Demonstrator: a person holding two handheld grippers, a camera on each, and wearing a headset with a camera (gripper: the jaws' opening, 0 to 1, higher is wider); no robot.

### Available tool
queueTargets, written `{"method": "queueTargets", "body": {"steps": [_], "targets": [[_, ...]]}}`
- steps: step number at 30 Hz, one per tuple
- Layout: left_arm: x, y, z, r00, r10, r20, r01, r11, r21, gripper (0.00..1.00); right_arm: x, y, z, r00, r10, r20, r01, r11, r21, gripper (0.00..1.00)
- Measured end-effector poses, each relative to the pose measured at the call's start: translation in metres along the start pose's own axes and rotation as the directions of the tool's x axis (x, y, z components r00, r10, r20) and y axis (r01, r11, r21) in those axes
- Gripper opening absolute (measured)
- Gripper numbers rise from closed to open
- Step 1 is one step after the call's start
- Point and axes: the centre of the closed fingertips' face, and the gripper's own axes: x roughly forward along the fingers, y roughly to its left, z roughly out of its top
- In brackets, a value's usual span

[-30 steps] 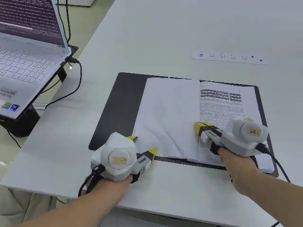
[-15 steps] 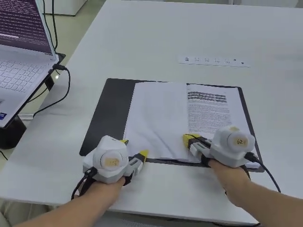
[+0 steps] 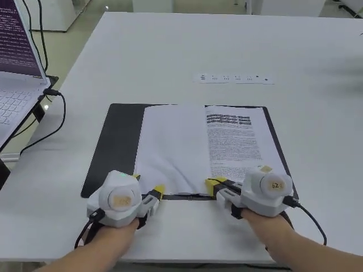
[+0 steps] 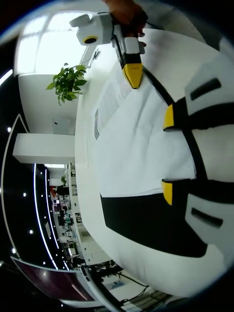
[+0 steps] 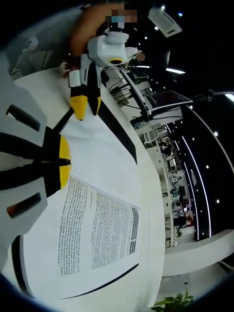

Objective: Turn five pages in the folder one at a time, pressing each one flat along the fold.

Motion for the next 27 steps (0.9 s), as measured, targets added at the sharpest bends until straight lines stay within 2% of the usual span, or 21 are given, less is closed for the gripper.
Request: {"method": "queueTargets", "body": {"steps": [3, 7, 10, 12, 14, 17, 19, 22, 27], "targets": [[0.000, 0.000, 0.000, 1.0000, 0.000, -0.002, 0.000, 1.000, 0.000, 0.38, -0.005, 0.003, -0.003, 1.0000, 0.003, -0.007, -0.003, 1.000, 0.004, 0.00], [0.000, 0.000, 0.000, 1.0000, 0.000, -0.005, 0.000, 1.000, 0.001, 0.38, -0.011, 0.007, -0.007, 0.9997, 0.017, -0.020, -0.016, 0.998, 0.058, 0.00], [0.000, -0.001, 0.000, 1.0000, 0.000, -0.007, 0.000, 1.000, 0.002, 0.38, -0.015, 0.011, -0.011, 0.9990, 0.029, -0.035, -0.027, 0.998, 0.063, 0.00], [0.000, -0.001, 0.000, 1.0000, 0.000, -0.008, 0.000, 1.000, 0.004, 0.38, -0.017, 0.014, -0.013, 0.9980, 0.039, -0.050, -0.034, 0.996, 0.083, 0.00], [0.000, -0.001, 0.000, 1.0000, 0.000, -0.008, 0.000, 1.000, 0.004, 0.38, -0.020, 0.018, -0.021, 0.9939, 0.053, -0.097, -0.041, 0.992, 0.122, 0.00], [0.000, -0.001, 0.000, 1.0000, 0.000, -0.010, 0.000, 1.000, 0.006, 0.38, -0.022, 0.022, -0.018, 0.9940, 0.064, -0.089, -0.054, 0.992, 0.111, 0.00], [0.000, -0.001, 0.000, 0.9999, 0.000, -0.011, 0.001, 1.000, 0.007, 0.38, -0.026, 0.028, -0.011, 0.9933, 0.085, -0.079, -0.073, 0.987, 0.145, 0.00], [0.000, -0.001, 0.000, 0.9998, 0.001, -0.018, -0.001, 1.000, 0.010, 0.38, -0.032, 0.039, -0.001, 0.9906, 0.115, -0.074, -0.103, 0.983, 0.149, 0.00], [0.001, -0.001, 0.000, 0.9989, 0.003, -0.048, -0.003, 1.000, 0.005, 0.38, -0.045, 0.048, 0.008, 0.9879, 0.126, -0.090, -0.107, 0.976, 0.187, 0.00]]}}
